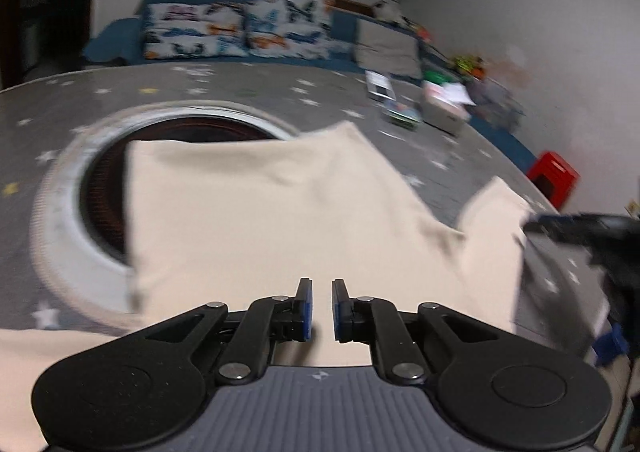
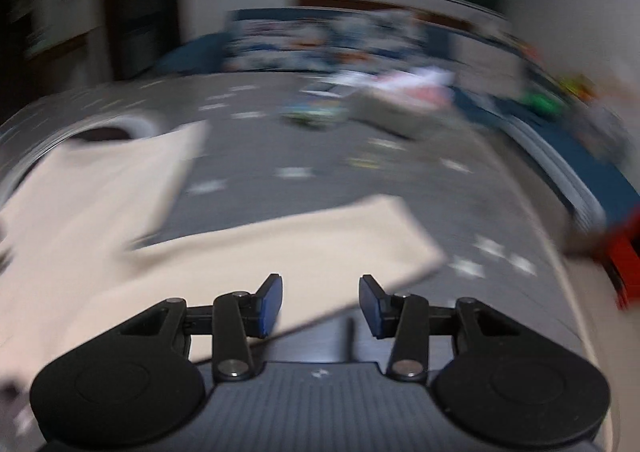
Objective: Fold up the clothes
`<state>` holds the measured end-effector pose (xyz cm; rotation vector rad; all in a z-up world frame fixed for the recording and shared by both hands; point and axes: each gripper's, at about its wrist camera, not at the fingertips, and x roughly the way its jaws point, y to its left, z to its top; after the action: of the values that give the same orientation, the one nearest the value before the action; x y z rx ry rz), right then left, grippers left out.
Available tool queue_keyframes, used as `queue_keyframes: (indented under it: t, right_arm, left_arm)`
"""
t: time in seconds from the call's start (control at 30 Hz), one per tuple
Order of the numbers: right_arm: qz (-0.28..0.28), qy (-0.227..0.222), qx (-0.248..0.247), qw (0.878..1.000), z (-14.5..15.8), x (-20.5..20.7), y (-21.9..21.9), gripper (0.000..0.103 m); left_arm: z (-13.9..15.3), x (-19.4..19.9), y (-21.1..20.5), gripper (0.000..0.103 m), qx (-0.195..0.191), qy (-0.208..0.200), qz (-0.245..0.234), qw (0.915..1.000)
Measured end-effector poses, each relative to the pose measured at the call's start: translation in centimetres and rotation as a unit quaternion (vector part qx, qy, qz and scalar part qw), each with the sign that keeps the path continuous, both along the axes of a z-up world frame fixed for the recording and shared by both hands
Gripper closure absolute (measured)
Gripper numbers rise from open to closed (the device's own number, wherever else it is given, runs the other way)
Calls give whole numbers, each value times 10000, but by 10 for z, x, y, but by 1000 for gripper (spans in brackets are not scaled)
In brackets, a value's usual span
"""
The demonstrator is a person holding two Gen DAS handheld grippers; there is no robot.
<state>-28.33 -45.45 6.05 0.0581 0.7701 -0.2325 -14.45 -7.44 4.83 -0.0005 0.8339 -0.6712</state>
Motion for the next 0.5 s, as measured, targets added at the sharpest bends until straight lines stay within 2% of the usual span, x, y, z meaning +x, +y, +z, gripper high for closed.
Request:
queue_keyframes:
  t: [0.13, 0.3, 0.37, 0.43, 0.5]
  right_arm:
    - [-824, -124, 194, 9963, -12, 2, -42, 63]
    - [-976, -237, 445, 9940, -22, 10, -55, 70]
    - [-976, -268, 437, 9939, -26, 13, -55, 80]
    - [-958, -310, 408, 9941, -25, 14, -52, 97]
    - [-966, -372, 322, 9941, -21, 12, -49, 99]
  left_arm:
    - [-1, -10, -27, 92, 66, 30, -373, 9993]
    - [-4, -20, -58, 91, 181, 46, -757, 9970]
    - [-6, -22, -66, 91, 203, 53, -837, 9963]
    - [-7, -23, -72, 90, 233, 54, -885, 9958]
    - [-7, -23, -77, 88, 269, 53, -922, 9954]
